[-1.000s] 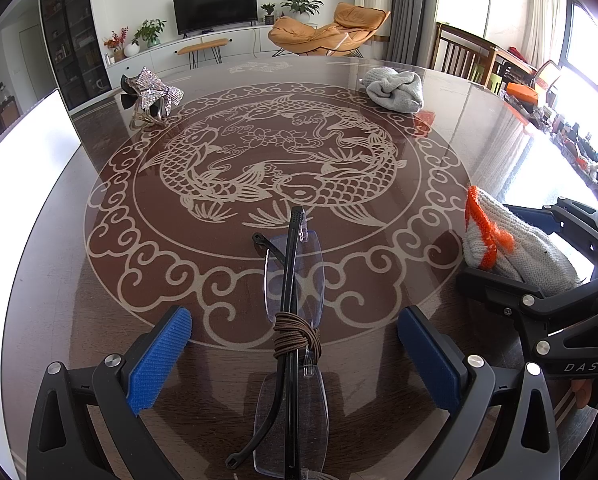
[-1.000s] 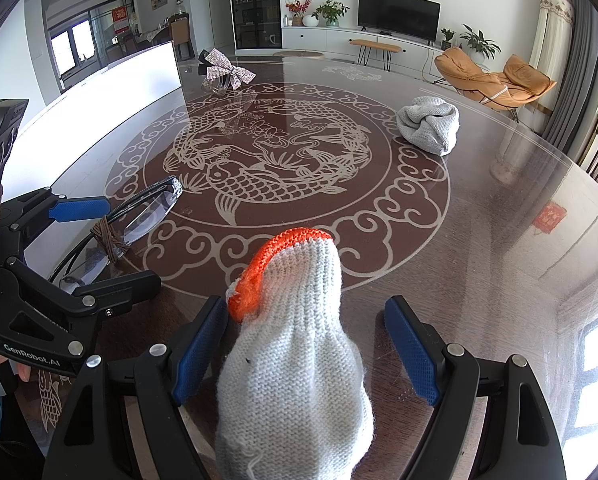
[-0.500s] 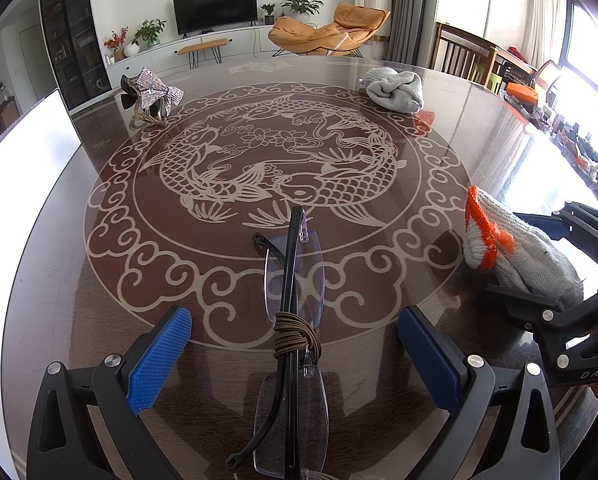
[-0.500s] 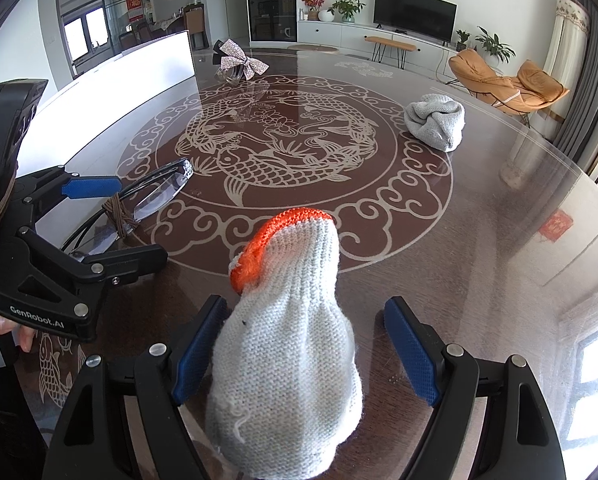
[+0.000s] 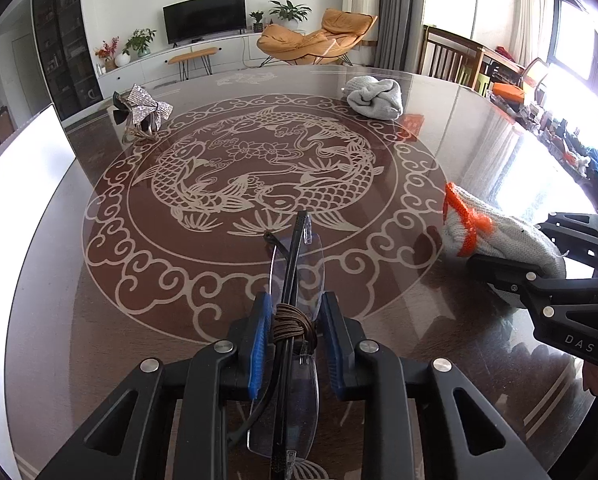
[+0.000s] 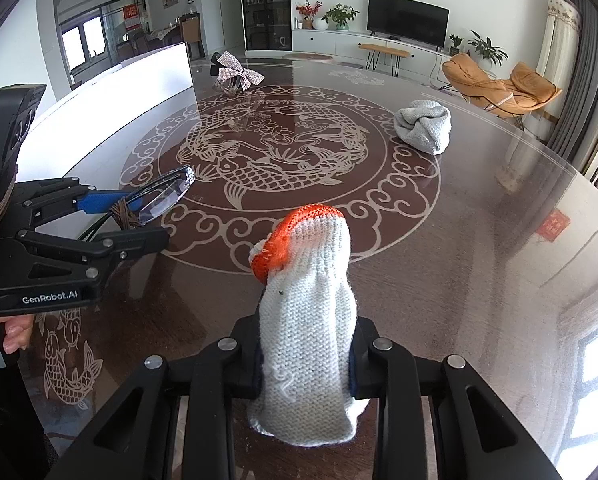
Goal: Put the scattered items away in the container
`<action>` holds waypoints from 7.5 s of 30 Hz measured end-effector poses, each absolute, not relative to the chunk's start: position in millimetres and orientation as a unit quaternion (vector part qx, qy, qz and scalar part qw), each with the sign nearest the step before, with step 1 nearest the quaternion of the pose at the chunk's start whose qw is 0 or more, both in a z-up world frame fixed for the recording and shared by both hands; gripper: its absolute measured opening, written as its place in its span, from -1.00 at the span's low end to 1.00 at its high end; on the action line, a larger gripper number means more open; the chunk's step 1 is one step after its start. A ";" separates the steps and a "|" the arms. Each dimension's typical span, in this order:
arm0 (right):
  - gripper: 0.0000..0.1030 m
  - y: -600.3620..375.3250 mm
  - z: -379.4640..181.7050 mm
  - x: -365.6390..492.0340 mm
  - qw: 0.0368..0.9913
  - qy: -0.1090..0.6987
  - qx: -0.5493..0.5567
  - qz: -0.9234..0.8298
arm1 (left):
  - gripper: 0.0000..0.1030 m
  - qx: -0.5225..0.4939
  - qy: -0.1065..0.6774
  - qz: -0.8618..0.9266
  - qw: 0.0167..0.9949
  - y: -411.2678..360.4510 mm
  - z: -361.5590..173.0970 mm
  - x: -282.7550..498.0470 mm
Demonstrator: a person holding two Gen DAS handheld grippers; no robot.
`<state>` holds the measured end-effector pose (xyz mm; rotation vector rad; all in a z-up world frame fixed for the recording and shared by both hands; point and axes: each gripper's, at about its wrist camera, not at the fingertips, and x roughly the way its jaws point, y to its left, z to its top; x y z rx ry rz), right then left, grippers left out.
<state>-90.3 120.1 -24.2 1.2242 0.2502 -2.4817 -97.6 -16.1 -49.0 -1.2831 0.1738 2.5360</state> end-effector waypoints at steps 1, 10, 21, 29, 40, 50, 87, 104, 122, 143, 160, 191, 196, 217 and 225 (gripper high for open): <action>-0.43 118.8 -22.0 -87.5 0.178 0.091 0.433 -0.879 | -0.52 -0.450 0.048 0.878 0.156 -16.9 -47.8 -98.2; -0.43 106.0 16.1 -43.9 0.224 0.033 0.431 -0.873 | -0.53 -0.453 -0.056 0.870 0.184 -65.3 -3.0 -53.6; -0.43 -52.0 77.4 -62.3 0.379 0.034 0.393 -0.837 | -0.87 -0.398 -0.109 0.907 0.089 -240.1 94.1 -16.4; -0.43 -77.6 129.8 -68.2 0.379 0.047 0.323 -0.866 | -0.28 -0.496 -0.007 0.850 0.175 -190.2 40.5 -6.9; -0.43 27.1 92.5 -20.8 0.314 -0.008 0.363 -0.877 | -0.58 -0.537 0.045 0.828 0.155 -129.5 -41.6 -47.2; -0.42 54.0 79.2 -5.8 0.302 -0.025 0.365 -0.880 | -0.80 -0.512 -0.029 0.844 0.153 -140.8 -13.5 -26.7; 0.18 -371.7 48.5 -160.7 0.396 0.160 0.482 -0.765 | 0.35 -0.519 -0.200 0.828 -0.079 -427.2 18.9 -24.2; 0.20 -90.6 28.2 -104.0 0.275 0.089 0.406 -0.867 | 0.68 -0.439 -0.085 0.894 0.027 -234.6 68.6 2.5; 0.22 155.0 -25.1 -99.5 0.036 0.027 0.438 -0.898 | 0.70 -0.445 0.004 0.893 0.064 -5.6 -52.9 -113.4; 0.39 150.2 -30.8 -107.1 0.032 0.020 0.441 -0.897 | 1.00 -0.455 0.036 0.887 0.065 5.7 -58.4 -116.7; 0.39 150.1 -30.9 -107.2 0.032 0.020 0.441 -0.897 | 1.00 -0.455 0.036 0.887 0.065 5.4 -58.5 -116.8; 0.40 149.7 -31.3 -107.5 0.032 0.019 0.441 -0.897 | 1.00 -0.456 0.036 0.887 0.065 5.2 -58.5 -116.9; 0.39 144.9 -31.1 -105.6 0.027 0.030 0.439 -0.897 | 1.00 -0.456 0.033 0.887 0.060 4.0 -58.2 -113.3; 0.41 153.9 -13.4 -336.4 0.030 -0.030 0.462 -0.886 | 1.00 -0.455 0.042 0.886 0.081 -8.2 -56.5 -114.2; -0.23 142.3 -21.9 -304.1 0.069 0.014 0.467 -0.881 | 1.00 -0.455 0.042 0.886 0.081 -8.3 -56.5 -114.3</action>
